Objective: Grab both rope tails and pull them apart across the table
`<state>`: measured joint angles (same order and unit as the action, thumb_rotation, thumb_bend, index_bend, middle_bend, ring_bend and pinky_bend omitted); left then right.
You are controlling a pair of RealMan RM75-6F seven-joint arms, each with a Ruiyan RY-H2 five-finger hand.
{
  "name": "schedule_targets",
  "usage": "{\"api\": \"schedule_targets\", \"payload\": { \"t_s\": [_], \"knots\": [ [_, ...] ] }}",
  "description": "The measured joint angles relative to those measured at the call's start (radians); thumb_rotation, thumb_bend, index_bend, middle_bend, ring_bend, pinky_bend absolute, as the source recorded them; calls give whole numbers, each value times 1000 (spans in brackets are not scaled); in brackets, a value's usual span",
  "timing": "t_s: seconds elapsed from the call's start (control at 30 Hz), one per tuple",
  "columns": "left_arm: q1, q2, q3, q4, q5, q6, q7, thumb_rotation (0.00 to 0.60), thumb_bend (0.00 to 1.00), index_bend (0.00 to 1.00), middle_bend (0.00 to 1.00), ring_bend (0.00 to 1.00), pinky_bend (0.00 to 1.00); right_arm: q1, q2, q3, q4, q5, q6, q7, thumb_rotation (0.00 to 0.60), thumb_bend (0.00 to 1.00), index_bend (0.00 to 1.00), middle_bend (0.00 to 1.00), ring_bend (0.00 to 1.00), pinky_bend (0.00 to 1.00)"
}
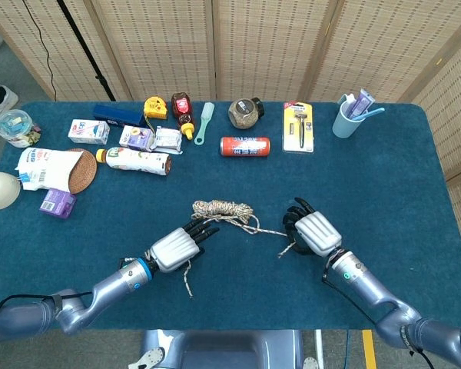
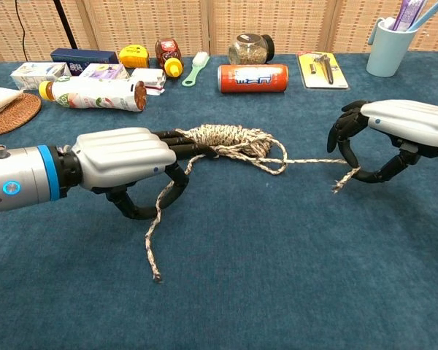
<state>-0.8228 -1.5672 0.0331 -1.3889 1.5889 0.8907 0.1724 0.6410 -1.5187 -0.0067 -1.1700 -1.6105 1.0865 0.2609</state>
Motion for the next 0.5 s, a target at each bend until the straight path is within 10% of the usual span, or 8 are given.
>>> {"api": "schedule_targets", "payload": {
  "t_s": [0.5],
  "knots": [
    [59,132,-15,-59,-25,91,-71,600,424,679,169,0,0,2,47,13,-48,5,6,-27,600,388,656,354,212,0]
  ]
}}
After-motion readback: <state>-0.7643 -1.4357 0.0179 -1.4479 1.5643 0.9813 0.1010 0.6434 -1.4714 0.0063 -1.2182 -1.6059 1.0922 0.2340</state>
